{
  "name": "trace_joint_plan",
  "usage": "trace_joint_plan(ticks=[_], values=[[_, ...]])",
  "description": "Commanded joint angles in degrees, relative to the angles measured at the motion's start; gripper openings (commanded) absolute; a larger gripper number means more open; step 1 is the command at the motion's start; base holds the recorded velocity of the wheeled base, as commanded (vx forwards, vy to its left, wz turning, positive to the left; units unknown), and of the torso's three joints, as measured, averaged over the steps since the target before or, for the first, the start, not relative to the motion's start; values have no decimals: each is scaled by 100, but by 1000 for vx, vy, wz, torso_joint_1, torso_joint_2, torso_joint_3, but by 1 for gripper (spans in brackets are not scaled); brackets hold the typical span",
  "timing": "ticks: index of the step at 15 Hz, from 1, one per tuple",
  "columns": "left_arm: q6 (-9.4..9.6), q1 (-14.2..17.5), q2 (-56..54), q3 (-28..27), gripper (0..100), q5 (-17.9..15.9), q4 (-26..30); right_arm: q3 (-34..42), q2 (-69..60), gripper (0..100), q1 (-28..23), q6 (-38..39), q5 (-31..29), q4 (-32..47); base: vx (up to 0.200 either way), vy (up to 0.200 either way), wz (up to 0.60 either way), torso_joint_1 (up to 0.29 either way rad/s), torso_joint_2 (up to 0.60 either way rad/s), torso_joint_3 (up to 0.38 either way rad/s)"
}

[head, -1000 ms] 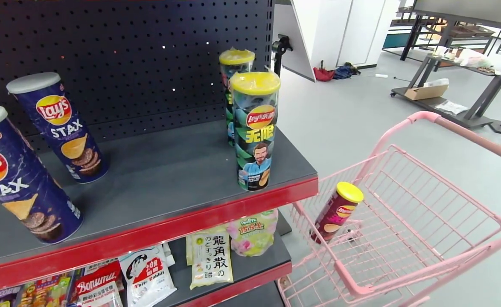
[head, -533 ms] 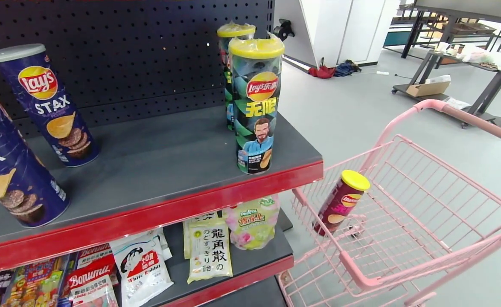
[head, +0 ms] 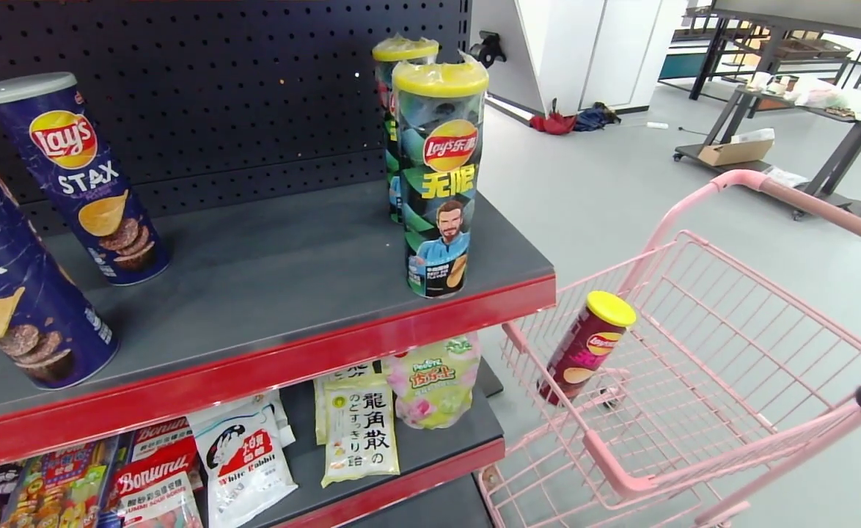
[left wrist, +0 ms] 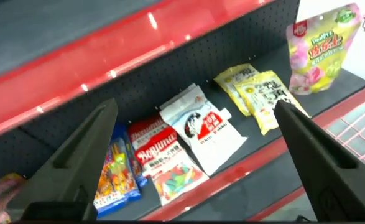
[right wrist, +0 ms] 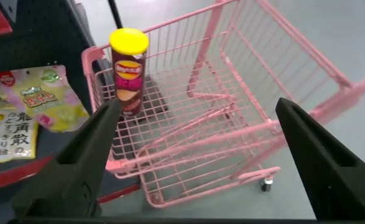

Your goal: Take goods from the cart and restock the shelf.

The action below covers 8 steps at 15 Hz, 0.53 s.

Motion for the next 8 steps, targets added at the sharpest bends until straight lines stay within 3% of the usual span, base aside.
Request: trace_joint_plan(ticks=[1,2,3,4,5,6,8], values=[[-200,0,-2,53,100,16,-1,-391,2971,100,568,459,337,-1410,0,0,0,0,0,0],[-200,0,-2,53,100,16,-1,-391,2971,100,568,459,337,-1410,0,0,0,0,0,0],[-420,9,6,53,100,51,8,-355,4000,100,893,652,337,-2430,0,0,0,0,0,0],[-420,9,6,53,100,51,8,-355,4035,100,902,661,337,-2465,0,0,0,0,0,0],[-420,9,-2,53,100,60,8,-391,4861,100,981,652,337,-3238,0,0,0,0,0,0],[-420,9,-2,53,100,51,8,-452,5195,100,1033,661,328,-3502,0,0,0,0,0,0],[-420,9,15,53,100,7,8,-487,5511,100,1139,731,337,-3651,0,0,0,0,0,0]])
